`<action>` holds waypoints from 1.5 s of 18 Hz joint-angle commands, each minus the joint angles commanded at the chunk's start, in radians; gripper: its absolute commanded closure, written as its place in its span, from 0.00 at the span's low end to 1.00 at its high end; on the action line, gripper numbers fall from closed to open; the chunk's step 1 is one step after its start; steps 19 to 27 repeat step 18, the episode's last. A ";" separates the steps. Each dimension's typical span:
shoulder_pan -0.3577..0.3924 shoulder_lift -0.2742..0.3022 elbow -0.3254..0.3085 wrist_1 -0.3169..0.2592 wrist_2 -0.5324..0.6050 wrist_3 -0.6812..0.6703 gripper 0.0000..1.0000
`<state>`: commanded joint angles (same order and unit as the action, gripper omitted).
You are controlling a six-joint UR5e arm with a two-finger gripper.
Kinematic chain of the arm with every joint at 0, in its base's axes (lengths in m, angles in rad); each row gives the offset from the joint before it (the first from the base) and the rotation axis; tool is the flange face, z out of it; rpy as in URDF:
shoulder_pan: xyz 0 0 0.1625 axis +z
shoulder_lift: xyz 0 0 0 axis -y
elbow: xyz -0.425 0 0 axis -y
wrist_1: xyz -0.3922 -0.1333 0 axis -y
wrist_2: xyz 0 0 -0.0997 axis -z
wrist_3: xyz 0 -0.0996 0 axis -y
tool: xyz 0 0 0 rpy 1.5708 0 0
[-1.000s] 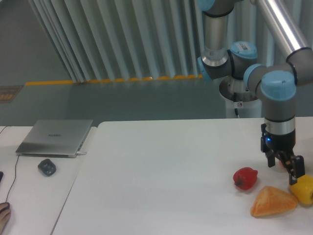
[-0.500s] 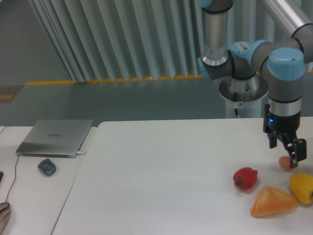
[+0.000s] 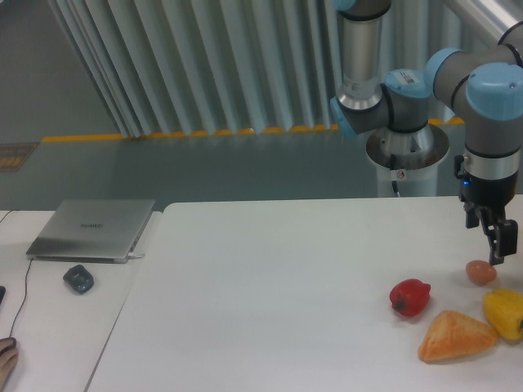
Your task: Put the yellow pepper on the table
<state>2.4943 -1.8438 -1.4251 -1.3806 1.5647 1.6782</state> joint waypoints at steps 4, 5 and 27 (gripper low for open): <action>0.002 -0.009 -0.008 0.003 0.005 0.060 0.00; 0.003 -0.008 -0.008 0.003 0.005 0.075 0.00; 0.006 -0.008 -0.011 0.003 0.002 0.078 0.00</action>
